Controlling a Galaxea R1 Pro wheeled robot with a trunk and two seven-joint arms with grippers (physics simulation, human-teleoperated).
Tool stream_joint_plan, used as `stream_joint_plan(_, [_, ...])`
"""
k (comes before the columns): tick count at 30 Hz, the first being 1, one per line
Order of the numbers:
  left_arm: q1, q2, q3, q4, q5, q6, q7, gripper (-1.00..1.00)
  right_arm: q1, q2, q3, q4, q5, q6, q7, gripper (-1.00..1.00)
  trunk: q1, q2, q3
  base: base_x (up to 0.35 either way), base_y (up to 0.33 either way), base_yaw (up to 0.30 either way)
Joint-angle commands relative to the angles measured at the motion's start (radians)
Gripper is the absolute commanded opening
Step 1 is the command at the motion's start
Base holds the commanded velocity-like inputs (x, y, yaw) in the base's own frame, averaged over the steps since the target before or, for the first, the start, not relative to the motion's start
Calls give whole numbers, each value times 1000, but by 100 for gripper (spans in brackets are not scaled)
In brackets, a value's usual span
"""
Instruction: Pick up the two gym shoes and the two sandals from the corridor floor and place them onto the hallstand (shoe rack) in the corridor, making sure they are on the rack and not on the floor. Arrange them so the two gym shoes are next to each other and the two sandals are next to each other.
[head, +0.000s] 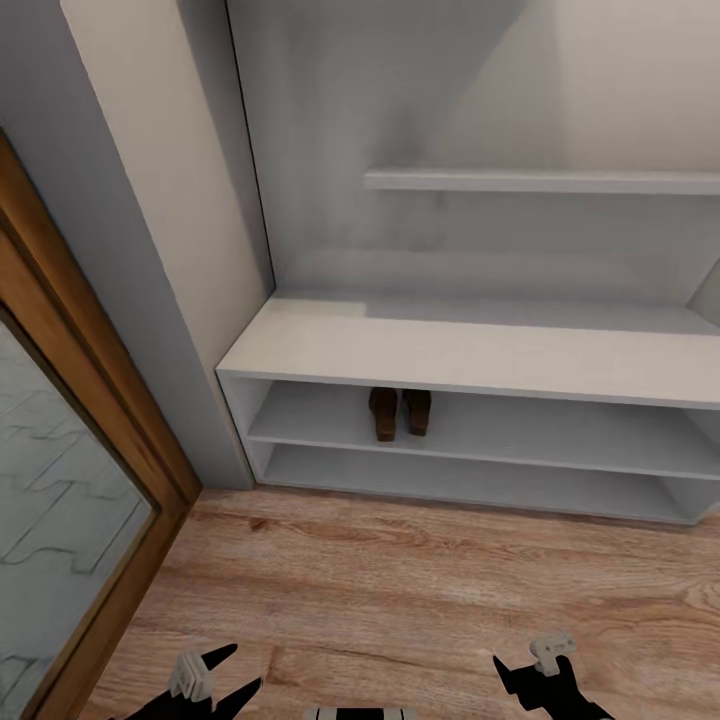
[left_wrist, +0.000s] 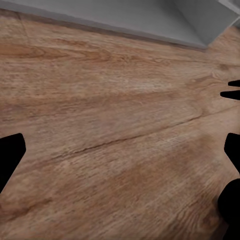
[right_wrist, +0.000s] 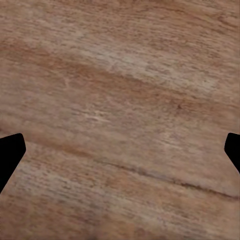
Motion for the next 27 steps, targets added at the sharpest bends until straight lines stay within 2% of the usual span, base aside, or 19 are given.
stream_joint_plan(1, [0, 0, 4, 1, 1, -6, -3, 100, 0, 0, -9, 1, 8, -3, 4, 100, 0, 0, -1, 0, 0, 0])
stream_joint_plan(10, [11, 1, 27, 0, 2, -8, -3, 100, 0, 1, -9, 1, 7, -4, 3, 100, 0, 0, -1, 0, 0, 0])
stream_joint_plan(27, [13, 1, 28, 0, 1, -9, -3, 100, 0, 3, -9, 1, 7, -3, 1, 100, 0, 0, -1, 0, 0, 0])
